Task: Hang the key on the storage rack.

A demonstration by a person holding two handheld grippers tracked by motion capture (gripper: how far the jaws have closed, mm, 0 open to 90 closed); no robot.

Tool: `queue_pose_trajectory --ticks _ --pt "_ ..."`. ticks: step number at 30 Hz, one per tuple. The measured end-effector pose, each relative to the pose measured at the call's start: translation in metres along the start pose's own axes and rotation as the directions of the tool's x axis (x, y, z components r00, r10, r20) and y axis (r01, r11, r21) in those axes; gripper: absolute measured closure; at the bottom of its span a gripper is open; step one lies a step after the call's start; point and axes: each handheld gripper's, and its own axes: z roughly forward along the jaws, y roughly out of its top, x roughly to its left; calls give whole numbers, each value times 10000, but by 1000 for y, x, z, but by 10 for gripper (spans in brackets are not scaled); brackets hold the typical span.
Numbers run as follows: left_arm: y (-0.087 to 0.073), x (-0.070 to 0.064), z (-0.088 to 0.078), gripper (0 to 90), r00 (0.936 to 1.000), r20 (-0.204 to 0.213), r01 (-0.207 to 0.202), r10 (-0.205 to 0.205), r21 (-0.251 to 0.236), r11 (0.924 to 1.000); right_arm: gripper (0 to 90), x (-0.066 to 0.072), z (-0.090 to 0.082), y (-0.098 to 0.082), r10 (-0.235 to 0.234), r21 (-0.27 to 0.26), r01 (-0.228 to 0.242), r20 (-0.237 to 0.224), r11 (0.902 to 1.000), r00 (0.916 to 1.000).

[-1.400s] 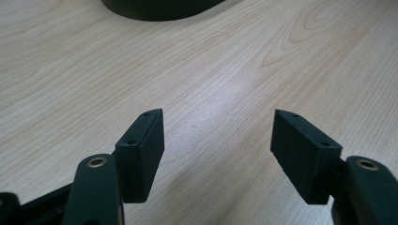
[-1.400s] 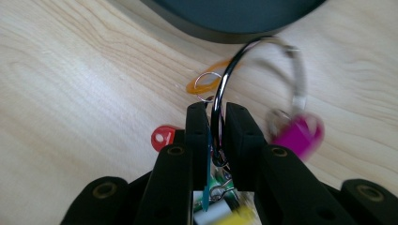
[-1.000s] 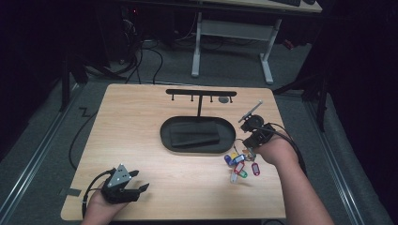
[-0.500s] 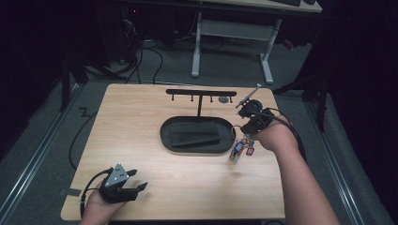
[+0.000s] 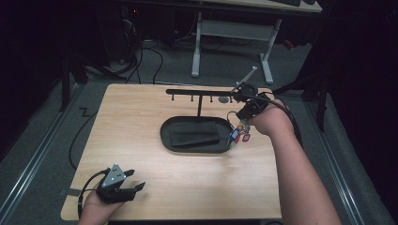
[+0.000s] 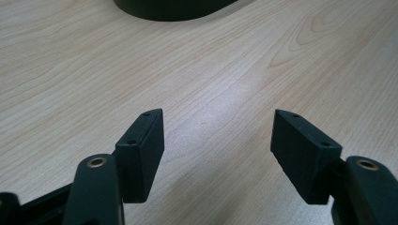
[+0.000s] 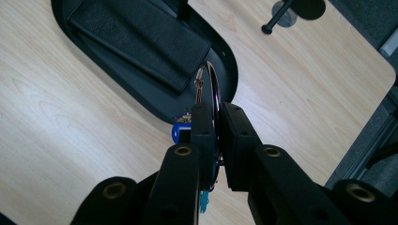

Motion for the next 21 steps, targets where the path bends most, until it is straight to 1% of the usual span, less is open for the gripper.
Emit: queue_pose_trajectory --ticks 2,4,5,6,10,11,12,16,18,20,21 --pt "0 1 0 357 10000 7 -5 5 62 10000 845 -2 2 5 -28 -32 28 61 10000 10000" --pt "-1 1 1 357 10000 35 52 -52 92 9999 845 -6 4 11 121 -121 -121 7 9999 9999" --pt "-2 1 1 357 10000 6 52 -53 67 10000 845 -8 6 13 22 -197 -22 -3 9998 10000" --pt "-2 1 1 357 10000 -12 46 -46 59 10000 845 -11 7 15 114 -189 -115 -53 9998 9999" --pt "-2 1 -1 357 9999 -55 149 -149 -10 9999 845 -18 14 26 132 -295 -135 -99 9995 9999" --pt "-2 2 -2 357 9998 -55 168 -168 -5 9999 845 -19 16 28 233 -293 -237 -146 9993 9996" --pt "-3 2 -2 357 9998 -74 174 -174 -16 9998 845 -22 19 30 193 -385 -200 -173 9991 9997" --pt "-3 3 -3 357 9996 -126 264 -265 -45 9996 845 -32 29 35 413 -417 -424 -283 9982 9987" --pt "-4 2 -1 358 9995 -59 295 -295 32 9996 845 -38 33 36 577 -452 -590 -297 9972 9979" --pt "-4 0 1 358 9998 -86 166 -165 90 9998 844 -44 38 36 799 -450 -814 -333 9957 9962" --pt "-4 -1 1 357 9999 -75 111 -110 150 9998 844 -47 41 36 813 -462 -829 -344 9955 9961"
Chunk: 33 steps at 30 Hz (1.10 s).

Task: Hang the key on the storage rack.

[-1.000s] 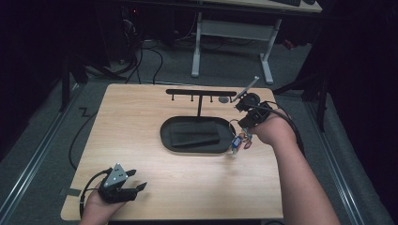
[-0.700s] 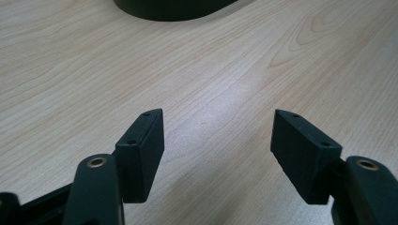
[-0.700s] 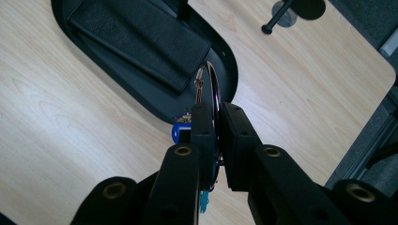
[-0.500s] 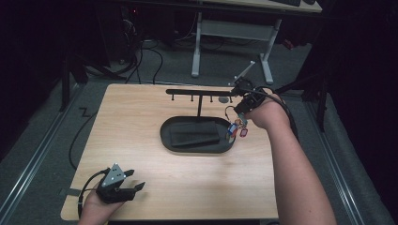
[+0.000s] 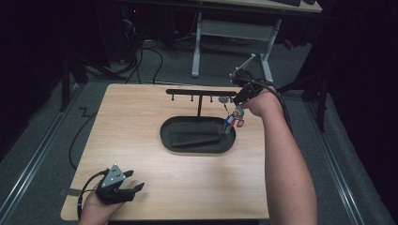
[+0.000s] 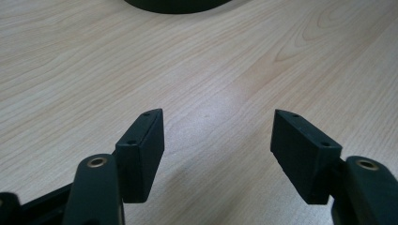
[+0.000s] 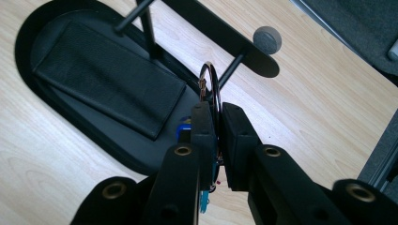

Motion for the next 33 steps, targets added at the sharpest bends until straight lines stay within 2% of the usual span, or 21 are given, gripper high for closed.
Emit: queue_pose_trajectory --ticks 6,9,11,14,16,19,21,25,27,31,33 --pt "-1 -1 1 358 10000 45 -35 35 95 9999 843 -5 12 0 189 41 -189 66 9998 9998" --pt "-1 -1 1 358 10000 24 -55 55 43 10000 827 -5 19 0 293 127 -297 322 9995 9991" --pt "-1 -1 1 358 10000 9 -75 75 32 10000 714 -5 21 -4 627 -53 -625 689 9980 9957" --pt "-1 -1 1 357 10000 21 -82 82 50 10000 604 -6 20 -14 1008 -466 -970 868 9942 9911" --pt "0 0 0 357 10000 15 -84 84 59 9999 568 -5 19 -26 1301 -760 -1235 890 9894 9875" --pt "0 0 0 357 10000 6 -76 76 30 10000 533 0 22 -49 1376 -933 -1290 929 9872 9861" --pt "1 0 1 357 10000 21 -25 25 6 10000 477 5 28 -68 1595 -1077 -1500 863 9828 9834" --pt "2 -2 2 356 10000 -5 -32 32 21 10000 420 17 39 -94 1664 -1347 -1557 724 9786 9834" --pt "3 -4 3 355 10000 31 -3 3 -66 10000 406 22 44 -106 1539 -1523 -1413 750 9782 9852" --pt "4 -6 4 350 9999 87 -88 89 -83 9999 322 40 54 -135 1715 -2076 -1551 635 9658 9831" --pt "4 -6 5 349 9999 115 -85 86 -78 9999 293 47 58 -147 1713 -2357 -1499 732 9602 9825"
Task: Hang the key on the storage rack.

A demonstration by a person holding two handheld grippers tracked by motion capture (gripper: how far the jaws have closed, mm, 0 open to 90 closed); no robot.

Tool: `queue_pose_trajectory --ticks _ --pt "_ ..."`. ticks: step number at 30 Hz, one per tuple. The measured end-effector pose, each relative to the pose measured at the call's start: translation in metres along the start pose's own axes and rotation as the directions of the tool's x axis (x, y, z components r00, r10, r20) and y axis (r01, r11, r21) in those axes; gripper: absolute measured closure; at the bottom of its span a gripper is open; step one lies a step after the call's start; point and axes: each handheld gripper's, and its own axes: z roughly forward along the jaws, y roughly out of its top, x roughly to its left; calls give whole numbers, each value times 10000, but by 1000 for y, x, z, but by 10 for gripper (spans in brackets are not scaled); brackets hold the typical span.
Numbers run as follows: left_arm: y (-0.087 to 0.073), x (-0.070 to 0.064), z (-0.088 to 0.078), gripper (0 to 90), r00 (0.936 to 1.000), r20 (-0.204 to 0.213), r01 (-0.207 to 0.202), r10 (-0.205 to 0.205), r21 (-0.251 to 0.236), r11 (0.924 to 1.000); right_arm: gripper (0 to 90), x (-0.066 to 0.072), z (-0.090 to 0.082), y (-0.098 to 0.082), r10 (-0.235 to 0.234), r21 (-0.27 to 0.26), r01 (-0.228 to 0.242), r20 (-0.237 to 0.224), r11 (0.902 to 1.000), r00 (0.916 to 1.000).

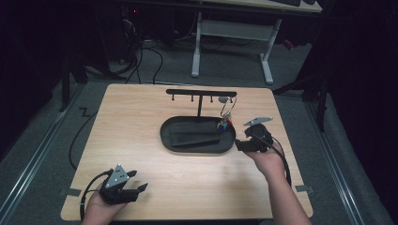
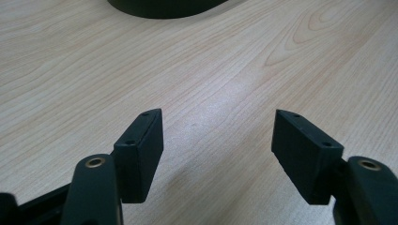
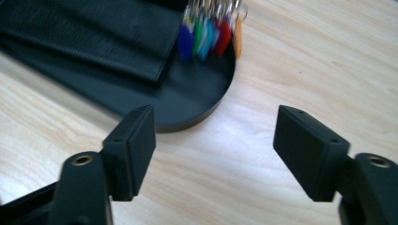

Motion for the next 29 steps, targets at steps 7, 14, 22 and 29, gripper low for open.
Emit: queue_pose_trajectory --ticks 7,14,22,29 --pt "-1 2 0 343 10000 13 58 -58 -64 10000 217 20 7 -59 580 -1271 -658 -642 9897 9963" --pt "0 -2 2 335 9999 88 -130 131 -28 9999 144 42 7 -122 739 -2516 -993 -1084 9627 9914" --pt "2 -2 7 290 9999 -74 -91 90 -140 9999 145 51 -3 -151 637 -2503 -814 -782 9648 9949" --pt "0 -7 7 286 9992 -95 -388 389 75 9992 143 50 -3 -149 822 -2762 -972 -655 9562 9945"
